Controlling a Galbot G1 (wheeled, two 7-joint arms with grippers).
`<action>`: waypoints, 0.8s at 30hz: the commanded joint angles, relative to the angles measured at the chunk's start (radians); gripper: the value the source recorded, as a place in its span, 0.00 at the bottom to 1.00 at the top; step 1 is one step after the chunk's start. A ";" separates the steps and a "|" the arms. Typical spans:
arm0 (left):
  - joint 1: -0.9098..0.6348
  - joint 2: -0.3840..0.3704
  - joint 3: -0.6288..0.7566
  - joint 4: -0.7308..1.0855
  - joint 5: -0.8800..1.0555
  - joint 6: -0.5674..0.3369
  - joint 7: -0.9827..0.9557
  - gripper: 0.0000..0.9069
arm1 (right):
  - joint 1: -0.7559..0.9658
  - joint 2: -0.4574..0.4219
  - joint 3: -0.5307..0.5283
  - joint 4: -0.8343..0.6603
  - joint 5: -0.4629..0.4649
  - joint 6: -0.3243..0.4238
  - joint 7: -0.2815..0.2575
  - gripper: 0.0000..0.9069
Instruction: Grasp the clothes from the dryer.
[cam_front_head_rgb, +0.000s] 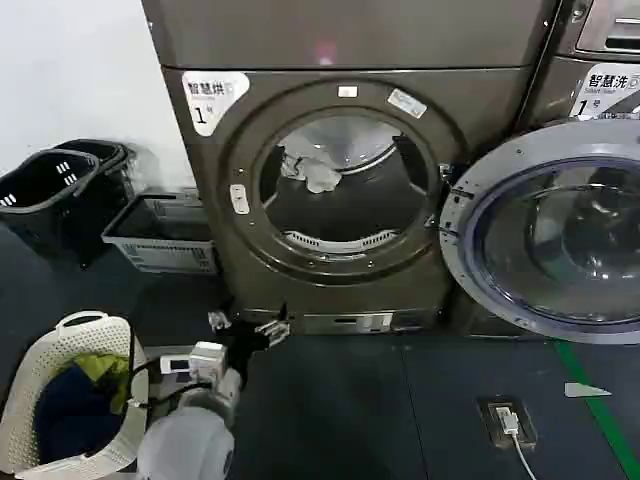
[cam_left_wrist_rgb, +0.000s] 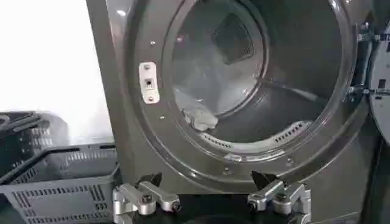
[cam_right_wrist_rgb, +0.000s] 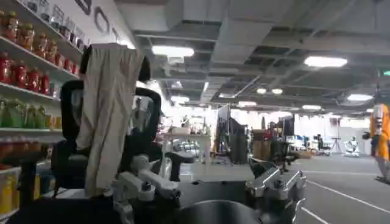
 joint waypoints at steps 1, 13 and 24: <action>0.000 -0.002 0.001 0.001 0.001 0.049 0.000 1.00 | -0.001 -0.001 -0.010 -0.015 0.005 0.078 0.007 1.00; 0.009 -0.003 0.003 -0.004 0.002 0.049 0.000 1.00 | 0.000 -0.003 -0.011 -0.022 0.014 0.081 0.010 1.00; 0.007 -0.005 0.001 -0.001 -0.003 0.049 0.001 1.00 | -0.006 -0.005 -0.004 -0.028 0.017 0.081 0.011 1.00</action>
